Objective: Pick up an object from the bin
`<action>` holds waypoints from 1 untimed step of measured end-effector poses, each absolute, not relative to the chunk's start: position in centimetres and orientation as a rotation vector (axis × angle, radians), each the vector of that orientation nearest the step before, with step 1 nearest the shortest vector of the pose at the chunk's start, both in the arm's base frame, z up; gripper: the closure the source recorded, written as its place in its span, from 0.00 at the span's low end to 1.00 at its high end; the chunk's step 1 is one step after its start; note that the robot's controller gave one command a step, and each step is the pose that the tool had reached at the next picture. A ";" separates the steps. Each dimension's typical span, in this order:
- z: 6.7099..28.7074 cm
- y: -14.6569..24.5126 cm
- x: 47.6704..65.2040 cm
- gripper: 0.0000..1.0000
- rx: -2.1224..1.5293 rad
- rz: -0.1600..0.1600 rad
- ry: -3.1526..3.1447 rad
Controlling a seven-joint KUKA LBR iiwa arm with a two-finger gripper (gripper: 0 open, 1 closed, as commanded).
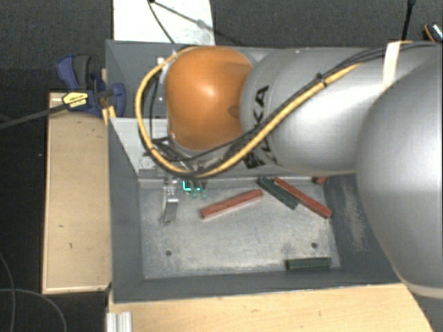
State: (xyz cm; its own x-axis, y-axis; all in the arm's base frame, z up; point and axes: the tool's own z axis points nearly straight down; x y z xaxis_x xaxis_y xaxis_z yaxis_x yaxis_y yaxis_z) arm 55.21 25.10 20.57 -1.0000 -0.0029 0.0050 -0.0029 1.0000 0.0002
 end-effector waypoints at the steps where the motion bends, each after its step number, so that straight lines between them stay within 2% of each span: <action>1: 6.6 15.2 55.2 0.00 0.108 0.005 -3.134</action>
Offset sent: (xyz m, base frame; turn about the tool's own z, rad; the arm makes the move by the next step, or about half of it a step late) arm 0.0010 -0.0952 -0.1357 -0.0711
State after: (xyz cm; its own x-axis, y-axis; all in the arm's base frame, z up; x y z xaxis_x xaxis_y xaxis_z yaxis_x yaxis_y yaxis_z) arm 55.18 15.18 6.60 -0.9976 -0.0687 0.0062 -0.0688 0.9976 -0.0031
